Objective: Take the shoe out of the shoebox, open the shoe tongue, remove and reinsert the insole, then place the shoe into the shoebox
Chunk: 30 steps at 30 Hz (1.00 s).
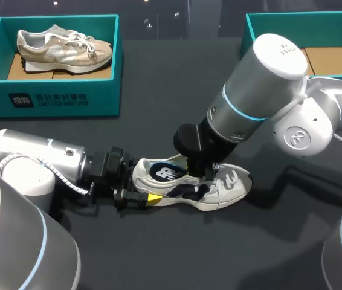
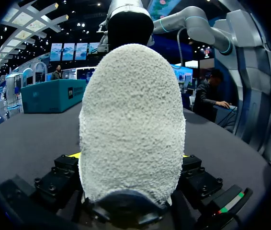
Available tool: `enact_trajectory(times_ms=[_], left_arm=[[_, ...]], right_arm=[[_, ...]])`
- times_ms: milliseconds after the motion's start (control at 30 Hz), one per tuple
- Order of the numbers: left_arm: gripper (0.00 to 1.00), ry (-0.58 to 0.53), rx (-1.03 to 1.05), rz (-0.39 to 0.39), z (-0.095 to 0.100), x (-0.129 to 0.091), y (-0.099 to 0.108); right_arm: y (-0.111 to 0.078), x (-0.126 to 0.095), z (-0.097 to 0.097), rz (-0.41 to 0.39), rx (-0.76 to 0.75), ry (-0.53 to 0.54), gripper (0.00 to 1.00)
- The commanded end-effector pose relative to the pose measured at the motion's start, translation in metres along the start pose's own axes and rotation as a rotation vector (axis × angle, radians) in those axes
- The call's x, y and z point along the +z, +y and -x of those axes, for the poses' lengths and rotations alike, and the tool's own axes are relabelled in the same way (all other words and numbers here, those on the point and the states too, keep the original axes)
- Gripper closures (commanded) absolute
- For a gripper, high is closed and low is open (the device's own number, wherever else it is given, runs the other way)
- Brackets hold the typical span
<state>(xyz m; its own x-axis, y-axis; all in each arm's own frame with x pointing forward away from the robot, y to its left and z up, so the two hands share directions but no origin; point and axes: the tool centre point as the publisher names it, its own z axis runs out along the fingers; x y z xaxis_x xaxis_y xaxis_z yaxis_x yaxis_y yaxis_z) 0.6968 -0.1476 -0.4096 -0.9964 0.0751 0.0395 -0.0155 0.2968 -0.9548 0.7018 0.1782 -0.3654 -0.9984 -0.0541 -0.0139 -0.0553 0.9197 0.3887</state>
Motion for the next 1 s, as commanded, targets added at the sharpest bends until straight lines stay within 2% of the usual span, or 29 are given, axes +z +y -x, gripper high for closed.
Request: enact_trajectory(times_ms=[33, 567, 700, 1000], left_arm=[[1.0, 0.001, 0.0, 0.002, 0.001, -0.001, 0.001], [1.0, 0.001, 0.0, 0.002, 0.001, -0.001, 0.001], [1.0, 0.001, 0.0, 0.002, 0.001, -0.001, 0.001], [1.0, 0.001, 0.0, 0.002, 0.001, -0.001, 0.001]], right_arm=[[-0.006, 0.001, 0.0, 0.02, -0.022, -0.014, 1.0], [0.001, -0.014, -0.001, 0.026, -0.278, -0.081, 1.0], [0.007, -0.019, 0.002, 0.04, -0.358, -0.091, 1.0], [0.03, -0.022, 0.008, 0.003, -0.484, -0.052, 1.0]])
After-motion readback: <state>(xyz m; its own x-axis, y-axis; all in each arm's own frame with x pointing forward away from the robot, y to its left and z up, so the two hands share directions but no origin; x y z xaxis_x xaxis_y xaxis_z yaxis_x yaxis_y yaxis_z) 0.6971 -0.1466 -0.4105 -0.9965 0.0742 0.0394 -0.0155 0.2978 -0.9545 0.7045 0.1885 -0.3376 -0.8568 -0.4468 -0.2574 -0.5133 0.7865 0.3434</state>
